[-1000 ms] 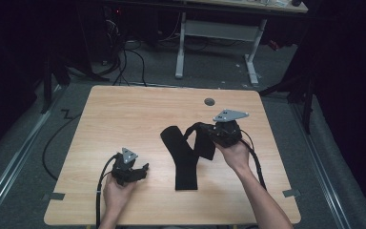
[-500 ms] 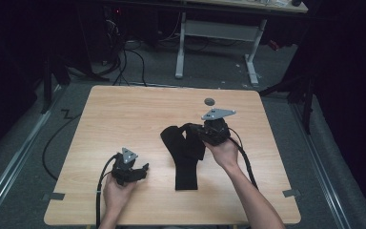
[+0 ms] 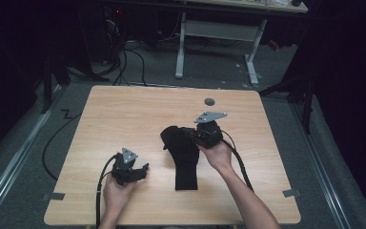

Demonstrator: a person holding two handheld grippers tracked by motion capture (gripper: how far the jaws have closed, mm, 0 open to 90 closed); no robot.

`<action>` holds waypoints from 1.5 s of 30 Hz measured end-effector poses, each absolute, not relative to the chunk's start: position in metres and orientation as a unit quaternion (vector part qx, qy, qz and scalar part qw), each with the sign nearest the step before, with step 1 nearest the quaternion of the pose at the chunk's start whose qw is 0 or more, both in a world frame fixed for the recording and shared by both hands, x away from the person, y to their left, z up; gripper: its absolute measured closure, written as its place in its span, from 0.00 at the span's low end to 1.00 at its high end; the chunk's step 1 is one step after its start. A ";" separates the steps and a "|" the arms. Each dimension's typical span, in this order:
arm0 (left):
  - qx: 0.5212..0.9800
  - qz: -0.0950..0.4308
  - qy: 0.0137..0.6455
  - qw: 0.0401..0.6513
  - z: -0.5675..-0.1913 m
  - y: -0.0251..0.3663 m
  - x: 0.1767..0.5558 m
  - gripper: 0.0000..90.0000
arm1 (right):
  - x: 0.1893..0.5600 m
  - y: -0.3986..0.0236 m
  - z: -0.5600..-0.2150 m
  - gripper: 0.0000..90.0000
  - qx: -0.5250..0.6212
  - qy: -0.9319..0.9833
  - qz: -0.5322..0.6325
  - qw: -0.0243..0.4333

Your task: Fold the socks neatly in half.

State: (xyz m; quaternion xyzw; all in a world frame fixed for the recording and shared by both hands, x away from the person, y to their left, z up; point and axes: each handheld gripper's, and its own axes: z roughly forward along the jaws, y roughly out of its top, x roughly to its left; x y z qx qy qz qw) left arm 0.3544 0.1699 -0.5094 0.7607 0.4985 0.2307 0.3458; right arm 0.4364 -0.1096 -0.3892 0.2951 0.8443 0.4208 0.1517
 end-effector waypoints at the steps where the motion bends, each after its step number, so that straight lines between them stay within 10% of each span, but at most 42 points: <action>1: 0.761 0.231 0.499 0.346 -0.509 0.170 0.354 0.33 | 0.437 -0.109 -0.390 0.98 0.295 0.844 0.421 0.151; 45: 0.761 0.231 0.499 0.346 -0.509 0.170 0.354 0.33 | 0.453 -0.097 -0.480 0.87 0.322 0.876 0.339 0.121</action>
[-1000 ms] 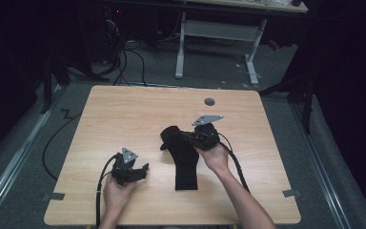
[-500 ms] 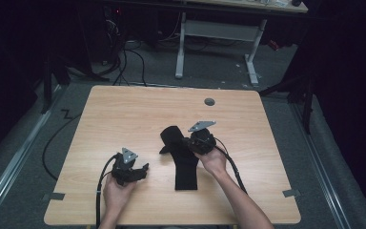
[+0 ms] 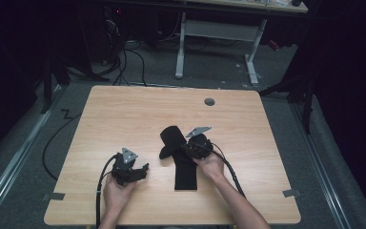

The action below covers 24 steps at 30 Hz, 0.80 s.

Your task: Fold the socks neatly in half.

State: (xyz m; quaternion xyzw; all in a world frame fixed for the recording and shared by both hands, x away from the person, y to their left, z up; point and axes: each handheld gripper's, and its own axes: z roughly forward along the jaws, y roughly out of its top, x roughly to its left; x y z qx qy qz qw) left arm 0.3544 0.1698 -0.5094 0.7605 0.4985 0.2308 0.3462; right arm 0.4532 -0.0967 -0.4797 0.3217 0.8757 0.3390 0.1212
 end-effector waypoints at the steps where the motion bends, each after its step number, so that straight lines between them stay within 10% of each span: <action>1: 0.761 0.231 0.498 0.346 -0.509 0.170 0.354 0.33 | 0.453 -0.097 -0.481 0.85 0.320 0.877 0.338 0.120; 8: 0.761 0.231 0.498 0.346 -0.509 0.170 0.354 0.33 | 0.446 -0.101 -0.473 0.73 0.321 0.868 0.359 0.122; 24: 0.761 0.231 0.498 0.346 -0.509 0.170 0.354 0.33 | 0.414 -0.112 -0.470 0.80 0.307 0.870 0.370 0.111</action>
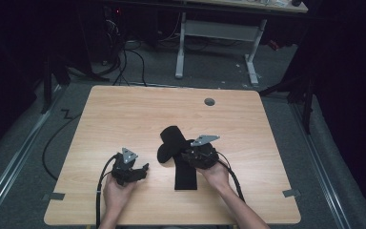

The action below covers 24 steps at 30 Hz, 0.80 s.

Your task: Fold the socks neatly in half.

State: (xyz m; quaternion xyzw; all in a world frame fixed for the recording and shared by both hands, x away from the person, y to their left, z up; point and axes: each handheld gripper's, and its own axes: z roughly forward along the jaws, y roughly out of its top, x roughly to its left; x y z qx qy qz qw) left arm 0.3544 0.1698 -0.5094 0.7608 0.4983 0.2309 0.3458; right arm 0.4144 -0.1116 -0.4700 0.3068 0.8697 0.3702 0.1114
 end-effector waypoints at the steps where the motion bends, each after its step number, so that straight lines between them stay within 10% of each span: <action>1: 0.761 0.231 0.498 0.346 -0.509 0.170 0.354 0.33 | 0.414 -0.112 -0.470 0.80 0.307 0.870 0.370 0.111; 24: 0.761 0.231 0.498 0.346 -0.509 0.170 0.354 0.33 | 0.418 -0.108 -0.493 0.95 0.297 0.885 0.333 0.134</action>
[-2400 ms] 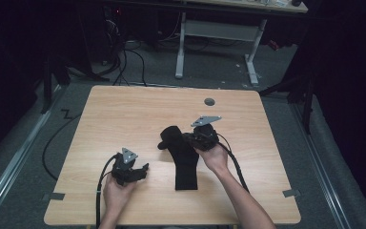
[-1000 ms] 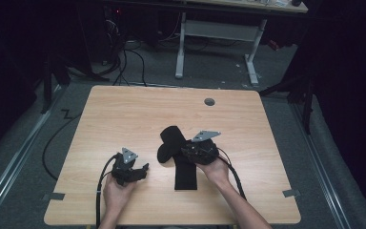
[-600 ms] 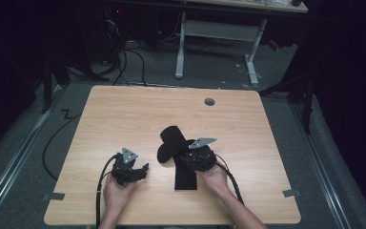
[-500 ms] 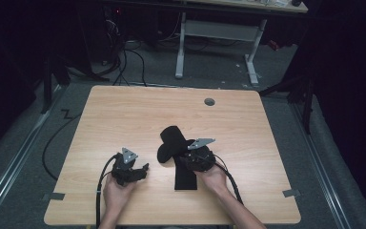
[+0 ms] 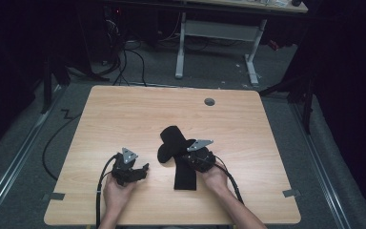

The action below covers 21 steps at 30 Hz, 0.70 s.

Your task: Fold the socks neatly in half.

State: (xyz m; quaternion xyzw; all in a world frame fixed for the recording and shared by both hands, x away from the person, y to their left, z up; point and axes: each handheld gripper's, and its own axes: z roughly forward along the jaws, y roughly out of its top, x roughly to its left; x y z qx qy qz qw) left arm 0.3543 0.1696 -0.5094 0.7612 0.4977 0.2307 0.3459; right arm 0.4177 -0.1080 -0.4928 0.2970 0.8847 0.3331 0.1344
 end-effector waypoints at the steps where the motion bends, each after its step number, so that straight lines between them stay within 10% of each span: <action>1: 0.761 0.231 0.498 0.346 -0.509 0.170 0.354 0.33 | 0.419 -0.109 -0.493 0.95 0.297 0.884 0.333 0.137; 21: 0.761 0.231 0.498 0.346 -0.509 0.170 0.354 0.33 | 0.424 -0.124 -0.485 0.97 0.299 0.876 0.349 0.146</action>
